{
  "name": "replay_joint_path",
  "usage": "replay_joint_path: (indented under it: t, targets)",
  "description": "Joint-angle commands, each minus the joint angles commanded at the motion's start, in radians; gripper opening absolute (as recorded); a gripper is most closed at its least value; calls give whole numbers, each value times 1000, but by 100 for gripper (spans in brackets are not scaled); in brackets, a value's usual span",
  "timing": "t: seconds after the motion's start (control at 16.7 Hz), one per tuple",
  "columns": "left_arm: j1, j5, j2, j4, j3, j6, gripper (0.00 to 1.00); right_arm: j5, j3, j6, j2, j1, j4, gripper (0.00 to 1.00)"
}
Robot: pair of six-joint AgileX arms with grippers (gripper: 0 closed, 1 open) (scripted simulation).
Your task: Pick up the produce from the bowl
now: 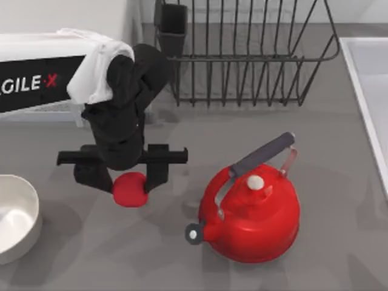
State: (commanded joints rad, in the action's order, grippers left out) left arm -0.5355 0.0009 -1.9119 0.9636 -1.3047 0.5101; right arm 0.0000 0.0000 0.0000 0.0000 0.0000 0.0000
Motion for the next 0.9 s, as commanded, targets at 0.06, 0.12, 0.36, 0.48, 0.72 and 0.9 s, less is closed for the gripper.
replay_joint_path:
  t: [0.06,0.12,0.36,0.48,0.72,0.9]
  targets:
    - [0,0,0,0,0,0,8,0,0,0,0,0,0,100]
    - [0,0,0,0,0,0,15,0,0,0,0,0,0,100]
    - [0,0,0,0,0,0,45,0,0,0,0,0,0,100]
    - [0,0,0,0,0,0,60,0,0,0,0,0,0,100]
    - [0,0,0,0,0,0,90,0,0,0,0,0,0,100]
    - [0,0,0,0,0,0,100,0,0,0,0,0,0,100]
